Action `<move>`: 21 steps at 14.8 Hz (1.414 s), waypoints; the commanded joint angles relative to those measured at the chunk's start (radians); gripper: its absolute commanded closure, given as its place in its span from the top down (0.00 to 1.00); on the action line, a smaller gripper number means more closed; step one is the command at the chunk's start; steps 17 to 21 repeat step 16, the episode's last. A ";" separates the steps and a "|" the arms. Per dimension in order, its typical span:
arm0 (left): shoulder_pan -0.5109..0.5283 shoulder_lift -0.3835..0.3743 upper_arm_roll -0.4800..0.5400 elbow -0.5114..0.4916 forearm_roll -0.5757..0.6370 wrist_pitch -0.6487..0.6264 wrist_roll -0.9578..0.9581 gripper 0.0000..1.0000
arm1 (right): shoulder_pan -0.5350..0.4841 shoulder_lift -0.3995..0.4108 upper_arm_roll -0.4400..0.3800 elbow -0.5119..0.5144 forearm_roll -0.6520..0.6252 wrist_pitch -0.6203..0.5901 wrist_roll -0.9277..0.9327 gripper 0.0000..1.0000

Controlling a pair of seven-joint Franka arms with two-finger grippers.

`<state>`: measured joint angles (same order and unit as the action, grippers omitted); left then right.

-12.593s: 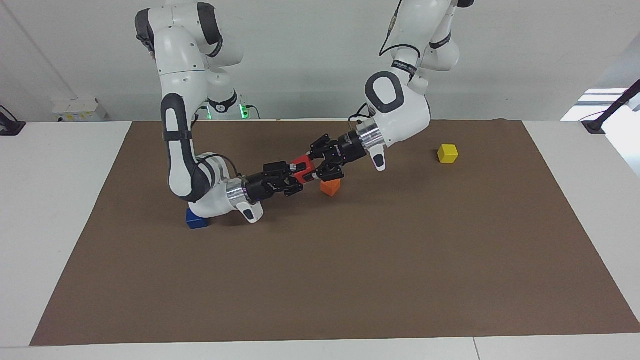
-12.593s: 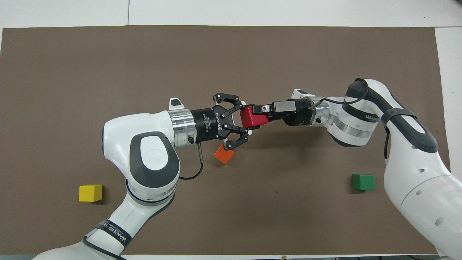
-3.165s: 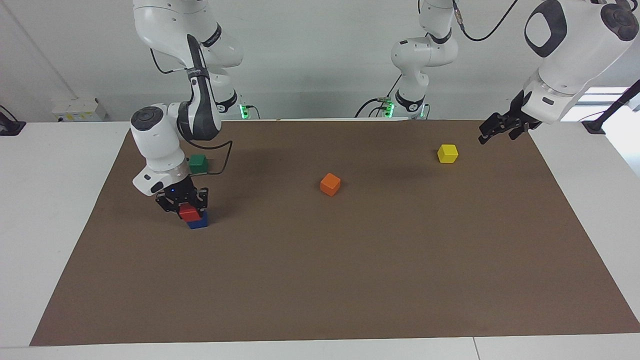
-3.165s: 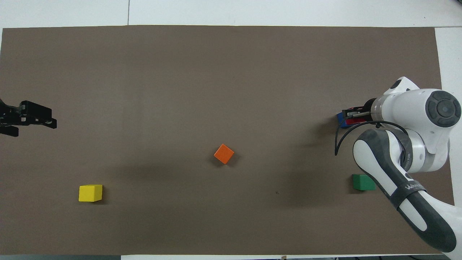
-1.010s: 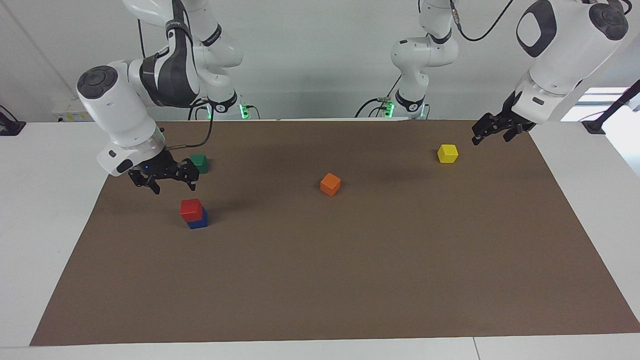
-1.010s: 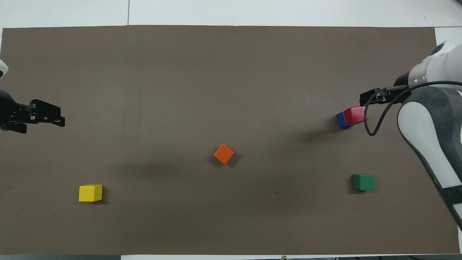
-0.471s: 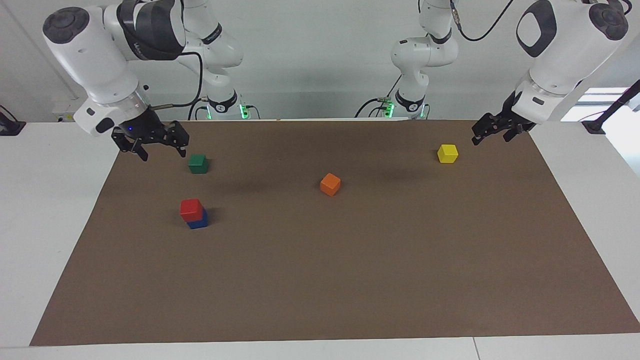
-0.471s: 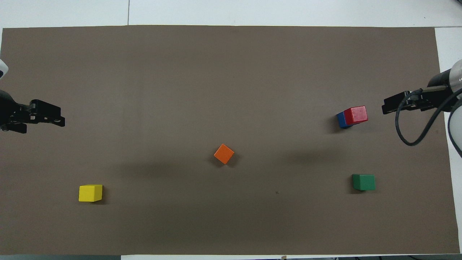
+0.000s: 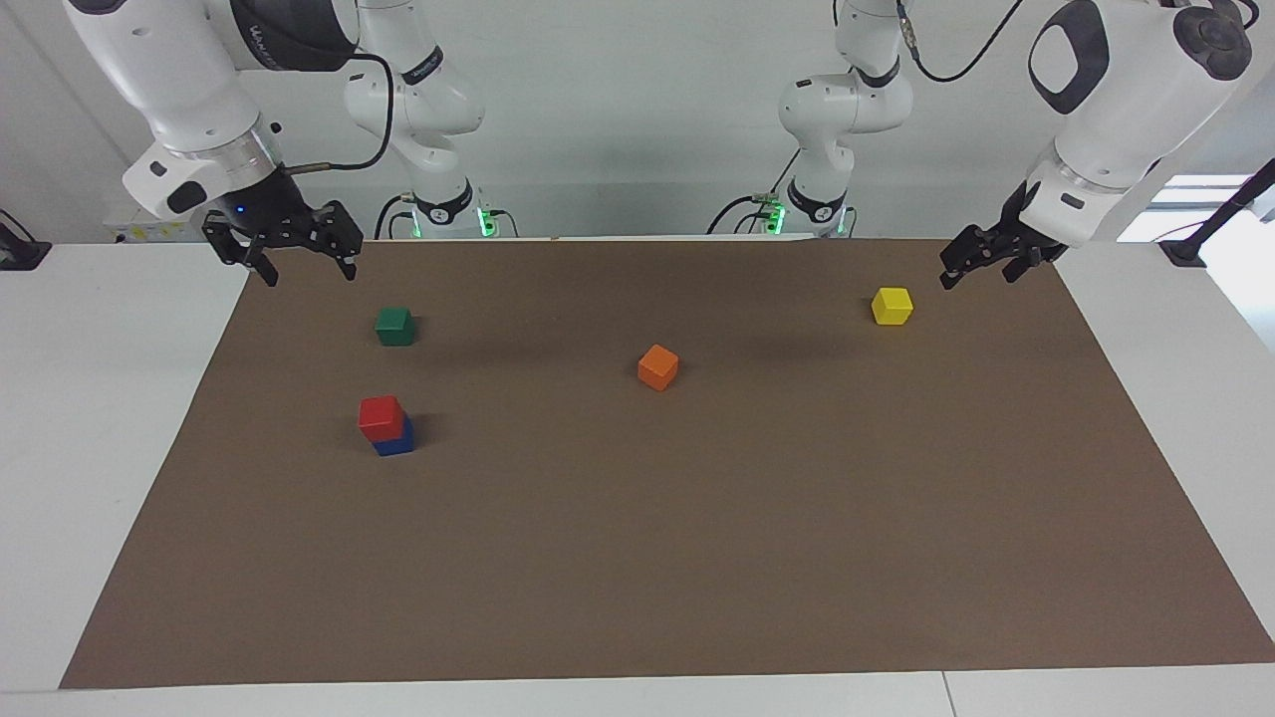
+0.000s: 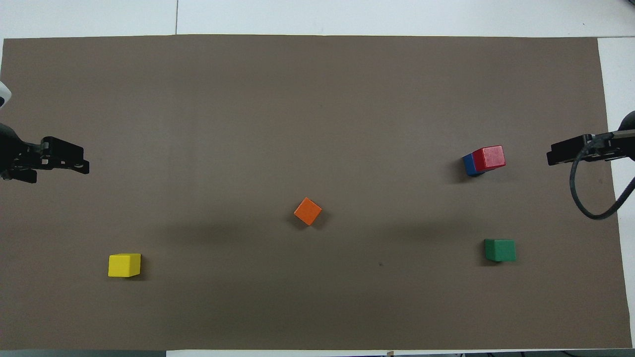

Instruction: Transfer red block to right arm and stack on blue block

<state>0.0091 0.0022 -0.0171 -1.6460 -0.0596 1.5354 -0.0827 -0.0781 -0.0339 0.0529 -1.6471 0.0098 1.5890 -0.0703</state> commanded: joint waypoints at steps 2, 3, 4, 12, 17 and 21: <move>0.003 -0.008 0.002 -0.008 0.011 0.000 -0.008 1.00 | -0.018 -0.003 0.010 -0.005 -0.013 0.000 -0.023 1.00; 0.003 -0.008 0.000 -0.008 0.011 0.000 -0.008 1.00 | -0.018 -0.003 0.010 -0.007 -0.013 0.003 -0.020 1.00; 0.003 -0.008 0.002 -0.006 0.011 0.000 -0.008 1.00 | -0.018 -0.003 0.010 -0.007 -0.013 0.003 -0.019 1.00; 0.003 -0.008 0.000 -0.008 0.011 0.000 -0.008 1.00 | -0.018 -0.003 0.010 -0.008 -0.011 0.002 -0.008 1.00; 0.003 -0.008 0.000 -0.008 0.011 0.000 -0.008 1.00 | -0.020 -0.003 0.010 -0.007 -0.008 0.000 -0.006 1.00; 0.003 -0.008 0.000 -0.008 0.011 0.000 -0.008 1.00 | -0.020 -0.003 0.010 -0.007 -0.008 0.000 -0.006 1.00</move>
